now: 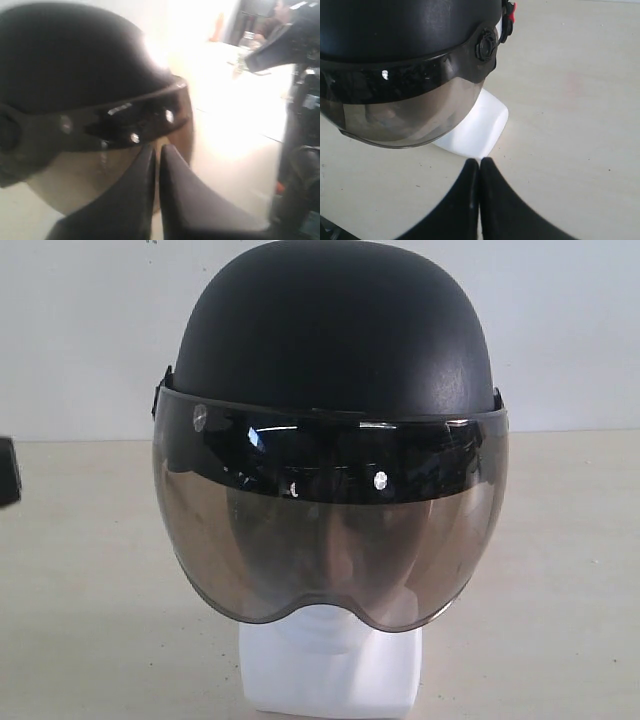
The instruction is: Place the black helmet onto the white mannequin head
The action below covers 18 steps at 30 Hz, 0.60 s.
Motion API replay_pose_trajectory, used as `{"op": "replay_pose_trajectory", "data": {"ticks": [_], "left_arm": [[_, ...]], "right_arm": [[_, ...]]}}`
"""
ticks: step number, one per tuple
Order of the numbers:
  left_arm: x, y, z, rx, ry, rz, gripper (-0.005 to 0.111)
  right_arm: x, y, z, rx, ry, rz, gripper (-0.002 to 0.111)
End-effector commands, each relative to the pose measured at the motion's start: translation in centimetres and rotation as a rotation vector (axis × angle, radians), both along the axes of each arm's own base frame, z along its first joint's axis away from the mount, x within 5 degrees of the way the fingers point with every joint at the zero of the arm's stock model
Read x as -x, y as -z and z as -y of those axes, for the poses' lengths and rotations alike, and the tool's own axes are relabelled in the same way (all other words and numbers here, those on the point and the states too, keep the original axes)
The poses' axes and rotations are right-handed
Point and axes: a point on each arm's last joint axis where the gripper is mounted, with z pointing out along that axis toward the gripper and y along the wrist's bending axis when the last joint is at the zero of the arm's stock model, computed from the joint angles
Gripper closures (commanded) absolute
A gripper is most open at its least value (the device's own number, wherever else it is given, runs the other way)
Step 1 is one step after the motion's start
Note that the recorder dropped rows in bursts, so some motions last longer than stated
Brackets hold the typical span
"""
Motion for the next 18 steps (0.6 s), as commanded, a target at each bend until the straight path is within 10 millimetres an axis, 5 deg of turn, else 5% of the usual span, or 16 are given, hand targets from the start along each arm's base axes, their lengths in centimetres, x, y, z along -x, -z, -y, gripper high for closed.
{"op": "replay_pose_trajectory", "data": {"ticks": [1, 8, 11, 18], "left_arm": [[0.7, -1.3, -1.2, -0.015, -0.263, 0.184, 0.102], [2.5, -3.1, -3.7, 0.278, -0.617, 0.224, 0.102], [3.3, -3.3, -5.0, 0.602, -0.707, 0.183, 0.102], [3.2, 0.7, -6.8, 1.044, -0.829, -0.092, 0.102]], "right_arm": [[0.1, -0.3, 0.1, 0.000, 0.001, 0.032, 0.109], [0.1, -0.4, 0.1, -0.003, 0.003, 0.038, 0.109], [0.1, -0.4, 0.1, -0.003, 0.003, 0.038, 0.109], [0.1, -0.4, 0.1, -0.003, 0.003, 0.038, 0.109]]}}
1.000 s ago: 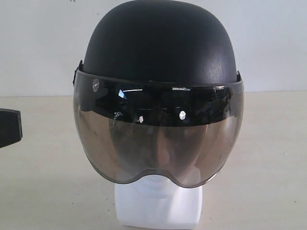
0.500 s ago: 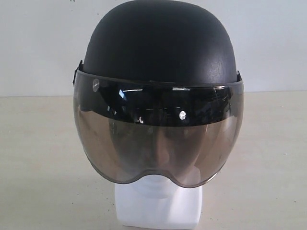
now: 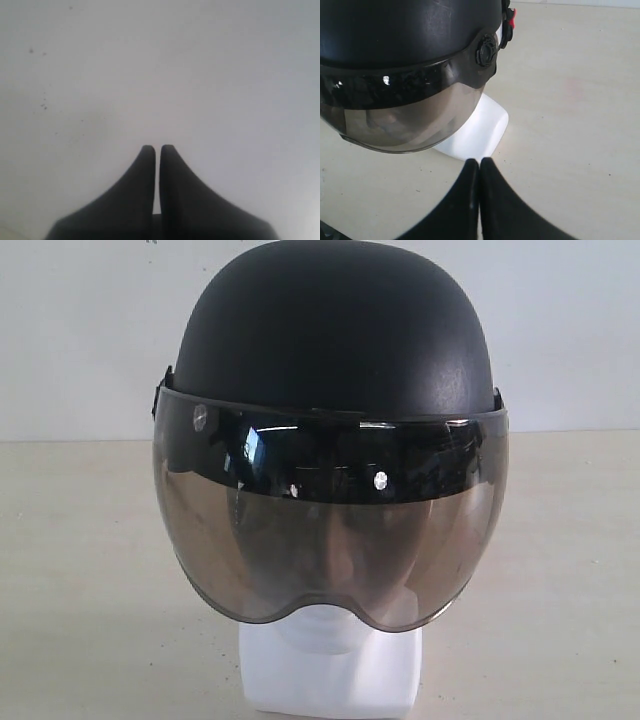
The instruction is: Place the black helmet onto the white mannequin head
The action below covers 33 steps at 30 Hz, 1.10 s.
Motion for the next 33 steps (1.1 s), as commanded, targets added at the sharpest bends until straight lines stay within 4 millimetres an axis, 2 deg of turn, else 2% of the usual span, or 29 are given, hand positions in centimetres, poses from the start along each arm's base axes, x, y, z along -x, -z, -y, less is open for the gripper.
{"op": "replay_pose_trajectory", "data": {"ticks": [1, 4, 5, 7, 9, 10, 12, 14, 15, 16, 18, 22, 28, 32, 33], "left_arm": [[-0.7, 3.7, -1.3, 0.410, -0.026, -0.136, 0.102], [-1.4, 7.2, -1.7, 0.732, -0.025, -0.270, 0.102], [-1.6, 8.9, -1.7, 0.860, -0.016, -0.325, 0.102], [-1.6, 10.6, -1.5, 0.987, 0.004, -0.365, 0.102], [-1.4, 11.3, -1.5, 0.993, 0.005, -0.368, 0.102], [-1.3, 11.5, -1.5, 0.982, 0.004, -0.364, 0.102], [-1.1, 11.2, -1.5, 0.815, -0.013, -0.330, 0.102], [-0.7, 10.6, -1.4, 0.520, -0.040, -0.271, 0.102], [-0.7, 10.7, -1.3, 0.551, -0.014, -0.265, 0.102], [-0.6, 11.0, -1.0, 0.713, 0.068, -0.254, 0.102], [-0.4, 11.0, -0.9, 0.869, 0.138, -0.222, 0.102], [0.3, 10.7, -0.9, 1.067, 0.216, -0.170, 0.102], [1.1, 9.9, -0.8, 1.056, 0.286, -0.081, 0.102], [1.2, 9.7, -0.8, 0.897, 0.241, -0.050, 0.102], [1.2, 9.6, -0.8, 0.806, 0.205, -0.039, 0.102]], "right_arm": [[0.2, -0.3, 0.1, 0.003, 0.000, 0.027, 0.109], [0.2, -0.3, 0.1, 0.003, 0.000, 0.027, 0.109], [0.2, -0.3, 0.1, 0.003, 0.000, 0.027, 0.109], [0.2, -0.3, 0.1, 0.003, 0.000, 0.027, 0.109], [0.2, -0.3, 0.1, 0.003, 0.000, 0.027, 0.109], [0.2, -0.3, 0.1, 0.003, 0.000, 0.027, 0.109], [0.2, -0.3, 0.1, 0.003, 0.000, 0.027, 0.109], [0.2, -0.3, 0.1, 0.003, 0.000, 0.027, 0.109], [0.2, -0.3, 0.1, 0.003, 0.000, 0.027, 0.109], [0.2, -0.3, 0.1, 0.003, 0.000, 0.027, 0.109], [0.2, -0.3, 0.1, 0.003, 0.000, 0.027, 0.109], [0.2, -0.3, 0.1, 0.001, 0.002, 0.026, 0.109], [0.2, -0.3, 0.1, 0.001, 0.002, 0.026, 0.109], [0.2, -0.3, 0.1, 0.001, 0.002, 0.026, 0.109], [0.2, -0.3, 0.1, 0.001, 0.002, 0.026, 0.109]]}}
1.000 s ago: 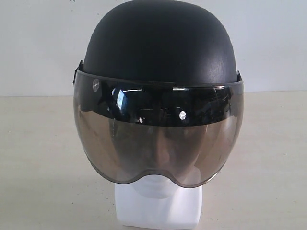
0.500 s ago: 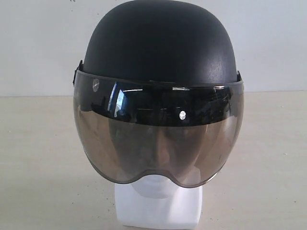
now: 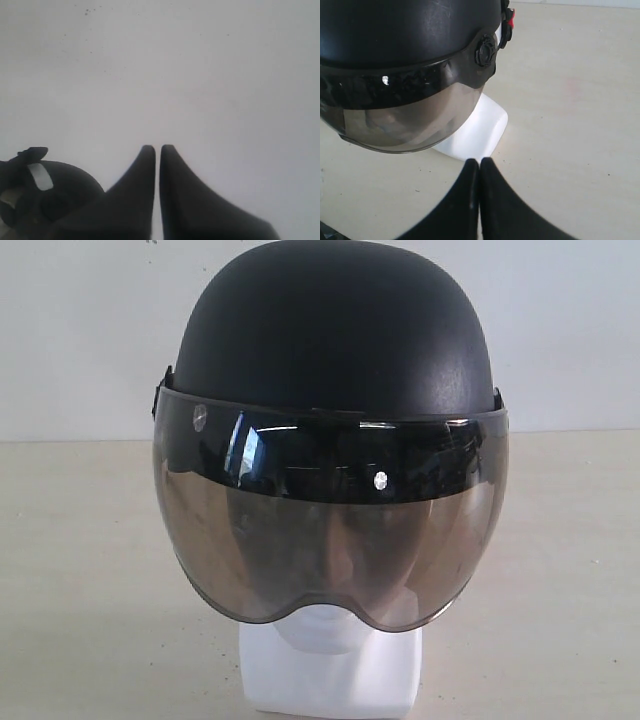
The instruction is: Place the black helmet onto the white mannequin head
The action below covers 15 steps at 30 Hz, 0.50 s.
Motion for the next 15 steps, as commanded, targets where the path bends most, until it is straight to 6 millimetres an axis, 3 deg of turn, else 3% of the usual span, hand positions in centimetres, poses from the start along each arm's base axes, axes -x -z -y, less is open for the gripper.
{"op": "replay_pose_trajectory", "data": {"ticks": [1, 8, 15], "left_arm": [[0.2, -0.3, -0.1, -0.253, -0.090, 0.035, 0.102], [0.2, -0.3, -0.3, -1.018, -0.371, 0.011, 0.102], [-0.2, 1.1, -0.1, -1.450, -0.377, -0.112, 0.102]], "right_arm": [[0.2, -0.3, 0.1, -0.003, 0.001, 0.024, 0.109], [0.2, -0.3, 0.1, -0.003, 0.001, 0.024, 0.109], [0.2, -0.3, 0.1, -0.003, 0.001, 0.024, 0.109]]}}
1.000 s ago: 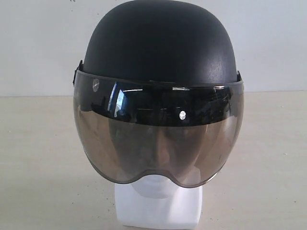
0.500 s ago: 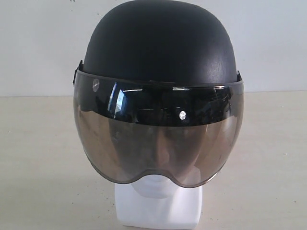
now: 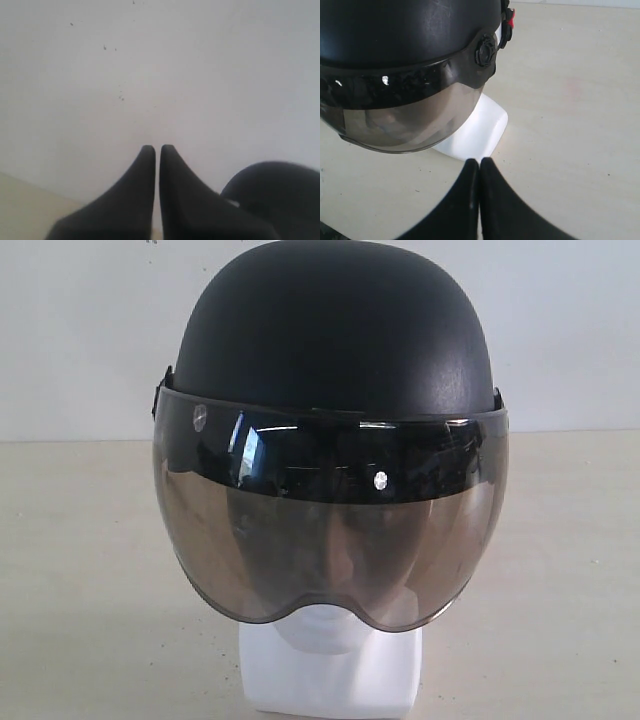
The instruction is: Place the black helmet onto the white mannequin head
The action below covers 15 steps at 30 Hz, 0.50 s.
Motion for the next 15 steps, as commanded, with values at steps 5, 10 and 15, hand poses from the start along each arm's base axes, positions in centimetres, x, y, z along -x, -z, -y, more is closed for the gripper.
{"op": "replay_pose_trajectory", "data": {"ticks": [5, 10, 15], "left_arm": [[-0.4, 2.7, 0.2, -0.270, -0.027, -0.188, 0.102], [-0.7, 5.2, 0.2, -0.278, -0.017, -0.259, 0.102], [-0.9, 6.6, 0.2, -0.299, -0.016, -0.299, 0.102]], "right_arm": [[0.2, -0.3, 0.1, -0.003, 0.001, 0.024, 0.109], [0.2, -0.3, 0.1, -0.003, 0.001, 0.024, 0.109], [0.2, -0.3, 0.1, -0.003, 0.001, 0.022, 0.109]]}}
